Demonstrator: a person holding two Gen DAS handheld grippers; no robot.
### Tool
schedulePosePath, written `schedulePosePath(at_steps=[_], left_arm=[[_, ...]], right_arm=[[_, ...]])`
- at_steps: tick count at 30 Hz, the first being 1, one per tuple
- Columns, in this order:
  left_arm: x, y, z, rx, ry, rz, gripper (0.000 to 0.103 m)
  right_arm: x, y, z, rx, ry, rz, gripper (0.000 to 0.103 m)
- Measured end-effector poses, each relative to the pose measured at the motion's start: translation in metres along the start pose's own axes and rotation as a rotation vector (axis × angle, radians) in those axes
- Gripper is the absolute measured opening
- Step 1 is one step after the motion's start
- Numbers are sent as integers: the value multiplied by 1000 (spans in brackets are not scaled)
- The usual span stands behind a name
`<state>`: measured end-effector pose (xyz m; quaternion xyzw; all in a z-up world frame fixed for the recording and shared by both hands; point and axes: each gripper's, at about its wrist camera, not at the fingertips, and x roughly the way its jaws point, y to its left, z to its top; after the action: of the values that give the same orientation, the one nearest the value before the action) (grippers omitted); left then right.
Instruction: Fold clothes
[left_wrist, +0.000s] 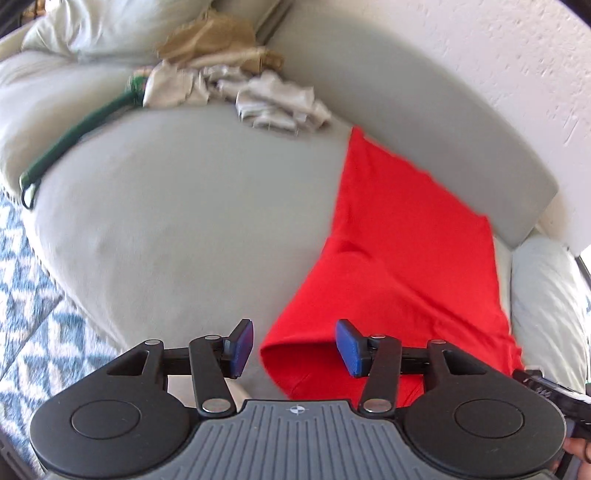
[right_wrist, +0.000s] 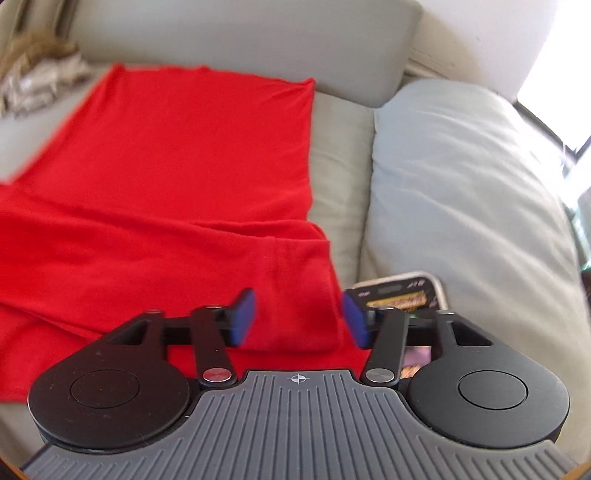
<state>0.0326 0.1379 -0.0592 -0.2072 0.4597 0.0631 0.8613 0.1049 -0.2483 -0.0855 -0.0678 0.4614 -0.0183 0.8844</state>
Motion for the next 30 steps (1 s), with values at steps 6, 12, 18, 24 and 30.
schedulePosePath(at_steps=[6, 12, 18, 24, 30], left_arm=[[14, -45, -28, 409, -26, 206, 64], [53, -60, -30, 641, -85, 315, 61], [52, -75, -44, 806, -181, 361, 4], [69, -88, -66, 961, -77, 566, 9], [39, -68, -45, 777, -103, 501, 47]], right_arm=[[-39, 17, -25, 78, -32, 284, 59], [-26, 42, -26, -10, -95, 305, 56], [3, 43, -21, 31, -55, 313, 53], [16, 46, -27, 19, -23, 290, 52], [15, 46, -25, -3, 3, 297, 56]])
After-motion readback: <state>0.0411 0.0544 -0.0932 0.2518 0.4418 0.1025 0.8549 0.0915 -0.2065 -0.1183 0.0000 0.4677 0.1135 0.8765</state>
